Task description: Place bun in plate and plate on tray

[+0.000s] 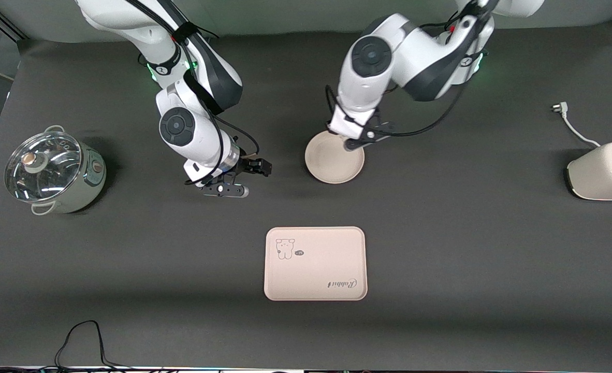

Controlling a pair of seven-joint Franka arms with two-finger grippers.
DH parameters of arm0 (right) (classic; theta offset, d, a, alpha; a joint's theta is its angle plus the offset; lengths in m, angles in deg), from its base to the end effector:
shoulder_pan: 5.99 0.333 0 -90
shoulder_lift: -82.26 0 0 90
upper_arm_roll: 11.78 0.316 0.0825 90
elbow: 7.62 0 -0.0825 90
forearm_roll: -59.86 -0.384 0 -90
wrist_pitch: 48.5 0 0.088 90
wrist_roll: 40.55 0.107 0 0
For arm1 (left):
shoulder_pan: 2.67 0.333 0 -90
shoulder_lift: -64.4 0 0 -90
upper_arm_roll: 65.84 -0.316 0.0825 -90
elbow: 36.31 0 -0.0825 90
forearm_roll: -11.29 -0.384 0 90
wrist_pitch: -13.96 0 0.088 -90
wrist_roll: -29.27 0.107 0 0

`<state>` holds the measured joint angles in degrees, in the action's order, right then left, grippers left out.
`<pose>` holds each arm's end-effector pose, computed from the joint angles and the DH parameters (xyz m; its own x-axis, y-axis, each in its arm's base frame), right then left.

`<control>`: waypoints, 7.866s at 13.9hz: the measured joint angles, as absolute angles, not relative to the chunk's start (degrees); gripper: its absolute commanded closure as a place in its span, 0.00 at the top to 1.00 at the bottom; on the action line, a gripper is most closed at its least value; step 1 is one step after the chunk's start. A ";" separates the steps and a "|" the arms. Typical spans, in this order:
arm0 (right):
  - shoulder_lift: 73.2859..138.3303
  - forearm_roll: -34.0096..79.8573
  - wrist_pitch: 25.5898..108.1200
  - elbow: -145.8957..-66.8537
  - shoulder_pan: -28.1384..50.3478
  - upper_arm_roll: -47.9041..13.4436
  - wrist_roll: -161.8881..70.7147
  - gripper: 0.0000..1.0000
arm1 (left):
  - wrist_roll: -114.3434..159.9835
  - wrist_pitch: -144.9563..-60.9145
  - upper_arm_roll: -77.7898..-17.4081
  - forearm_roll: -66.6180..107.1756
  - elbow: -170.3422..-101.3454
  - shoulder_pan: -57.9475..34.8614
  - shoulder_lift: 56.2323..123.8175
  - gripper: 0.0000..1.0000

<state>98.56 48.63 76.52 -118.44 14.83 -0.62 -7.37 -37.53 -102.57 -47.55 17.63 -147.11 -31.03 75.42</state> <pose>0.5148 0.3240 0.3411 0.9797 -0.1296 -0.1531 -0.1526 -0.9769 -0.1495 0.4042 -0.4279 0.3865 0.9027 0.3925 -0.1760 0.3954 -0.9183 -0.0202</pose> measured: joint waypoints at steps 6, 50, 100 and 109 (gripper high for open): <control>99.37 48.63 77.03 -117.82 14.83 -0.70 -7.33 1.00 | -39.36 -117.27 -47.80 15.78 -151.24 -32.93 86.30 0.29; 114.51 49.10 106.43 -121.60 31.96 -0.07 2.75 0.00 | 17.56 -81.09 -73.63 8.43 -137.22 -7.95 62.89 1.00; 78.83 60.84 47.38 -106.44 7.69 -6.20 -17.15 1.00 | 13.48 -75.48 -72.38 9.83 -136.77 -10.32 56.11 1.00; 70.23 60.57 45.33 -114.62 0.57 -12.61 -29.46 1.00 | 14.20 -72.27 -67.20 8.75 -130.94 -6.39 60.42 1.00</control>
